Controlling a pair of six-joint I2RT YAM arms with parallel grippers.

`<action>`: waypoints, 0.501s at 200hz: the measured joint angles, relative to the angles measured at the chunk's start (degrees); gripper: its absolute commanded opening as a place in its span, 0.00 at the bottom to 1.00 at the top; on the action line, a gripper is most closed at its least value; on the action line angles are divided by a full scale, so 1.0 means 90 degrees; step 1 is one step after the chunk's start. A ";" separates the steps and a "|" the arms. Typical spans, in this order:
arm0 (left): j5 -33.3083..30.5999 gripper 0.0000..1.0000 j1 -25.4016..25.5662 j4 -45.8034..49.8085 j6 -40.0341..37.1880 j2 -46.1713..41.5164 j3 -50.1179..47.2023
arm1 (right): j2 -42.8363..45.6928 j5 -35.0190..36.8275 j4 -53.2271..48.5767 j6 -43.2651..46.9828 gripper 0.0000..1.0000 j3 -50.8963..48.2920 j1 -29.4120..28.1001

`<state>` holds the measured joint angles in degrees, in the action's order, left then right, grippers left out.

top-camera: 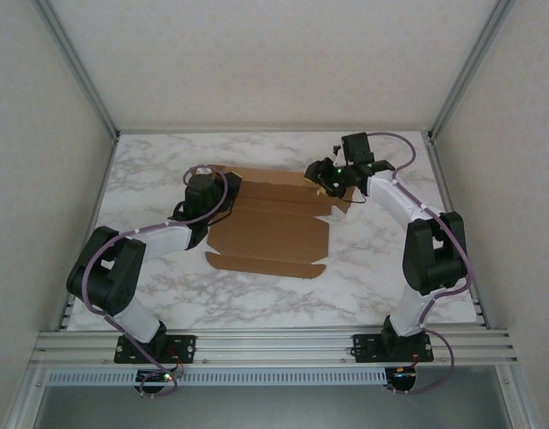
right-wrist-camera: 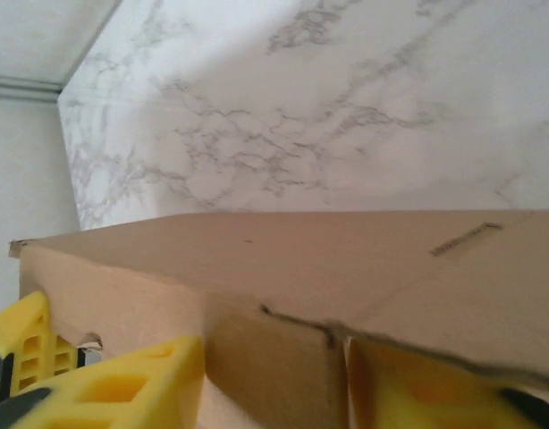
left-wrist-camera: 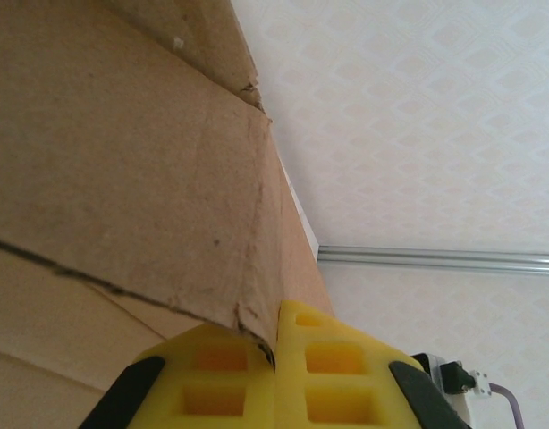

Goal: Fold the paper box

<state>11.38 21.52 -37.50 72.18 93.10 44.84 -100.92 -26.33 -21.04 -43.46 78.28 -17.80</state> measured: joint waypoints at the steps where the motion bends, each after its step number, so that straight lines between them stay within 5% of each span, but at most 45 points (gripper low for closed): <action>1: 0.0000 0.00 0.0000 0.0002 0.0002 0.0000 0.0002 | 0.0000 -0.0002 0.0010 -0.0012 0.37 -0.0002 0.0000; 20: -0.0002 0.00 -0.0005 0.0012 0.0000 0.0000 0.0019 | 0.0000 -0.0034 0.0124 -0.0097 0.39 -0.0032 0.0000; 42: -0.0002 0.00 -0.0005 0.0102 0.0000 0.0000 0.0073 | 0.0012 0.0131 0.0058 -0.0046 0.63 -0.0051 0.0005; 59: 0.0000 0.00 -0.0005 0.0223 0.0000 0.0000 0.0155 | 0.0126 0.0483 -0.0170 0.0146 0.69 -0.0087 0.0005; 85: -0.0015 0.00 -0.0005 0.0461 0.0000 0.0010 0.0323 | 0.0937 0.1144 -0.0357 0.0413 0.66 -0.0554 0.0005; 100: -0.0032 0.00 -0.0005 0.0563 0.0000 0.0012 0.0384 | 0.1710 0.1479 -0.0333 0.0491 0.48 -0.1027 0.0005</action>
<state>11.09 21.47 -32.42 72.18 93.21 48.29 -85.54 -13.02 -24.03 -39.05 69.04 -17.76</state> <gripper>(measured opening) 0.054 0.625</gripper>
